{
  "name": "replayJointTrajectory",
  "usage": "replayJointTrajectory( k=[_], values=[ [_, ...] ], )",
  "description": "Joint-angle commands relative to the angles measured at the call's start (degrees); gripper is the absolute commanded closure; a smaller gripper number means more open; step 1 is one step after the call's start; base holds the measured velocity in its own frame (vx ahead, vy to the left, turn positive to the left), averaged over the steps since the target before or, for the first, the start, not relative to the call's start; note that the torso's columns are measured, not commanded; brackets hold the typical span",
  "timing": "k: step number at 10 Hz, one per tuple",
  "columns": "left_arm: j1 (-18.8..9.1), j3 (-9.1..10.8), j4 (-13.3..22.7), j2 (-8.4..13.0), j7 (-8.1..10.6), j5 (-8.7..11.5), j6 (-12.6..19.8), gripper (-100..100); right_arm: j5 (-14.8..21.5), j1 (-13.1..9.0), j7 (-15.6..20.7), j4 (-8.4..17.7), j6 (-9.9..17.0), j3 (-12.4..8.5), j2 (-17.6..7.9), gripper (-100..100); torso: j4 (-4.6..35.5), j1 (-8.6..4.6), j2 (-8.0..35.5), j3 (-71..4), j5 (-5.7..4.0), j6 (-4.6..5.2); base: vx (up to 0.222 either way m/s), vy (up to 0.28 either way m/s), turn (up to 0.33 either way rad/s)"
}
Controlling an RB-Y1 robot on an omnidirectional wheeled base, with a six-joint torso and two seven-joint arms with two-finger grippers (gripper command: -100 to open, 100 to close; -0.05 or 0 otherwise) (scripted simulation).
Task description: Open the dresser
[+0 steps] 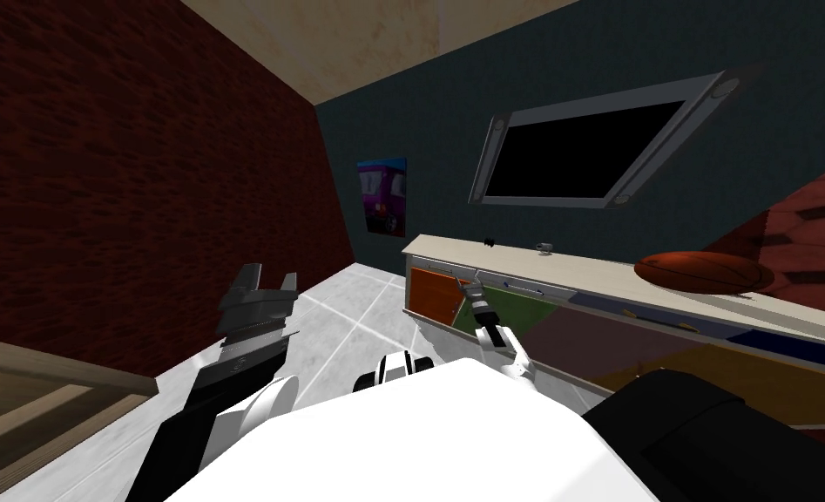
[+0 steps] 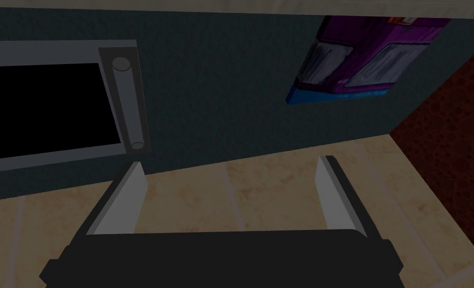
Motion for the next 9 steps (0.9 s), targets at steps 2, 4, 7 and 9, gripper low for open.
replayJointTrajectory(
  k=[2,4,7,9],
  values=[
    [0.0,0.0,0.0,0.0,0.0,0.0,0.0,0,0.9,-0.8,5.3,2.6,-0.2,-1.6,-0.4,-100,0.0,-0.16,0.1,0.1,-0.07,-0.02,0.034,0.094,0.054],
    [0.0,0.0,0.0,0.0,0.0,0.0,0.0,0,1.6,-1.7,8.6,4.9,-0.3,-2.9,-0.9,-100,0.0,0.05,0.0,0.0,-0.01,-0.02,0.047,0.127,0.044],
    [0.0,0.0,0.0,0.0,0.0,0.0,0.0,0,2.7,-3.4,13.7,9.5,-0.3,-5.3,-2.2,-100,0.0,-0.14,0.1,0.1,-0.04,0.0,0.047,0.129,0.046],
    [0.0,0.01,0.0,0.0,0.0,0.0,0.0,0,3.1,-4.2,16.7,11.7,-0.3,-6.5,-3.0,-100,0.0,-0.21,0.0,0.0,-0.06,0.0,0.059,0.104,0.039]
  ],
)
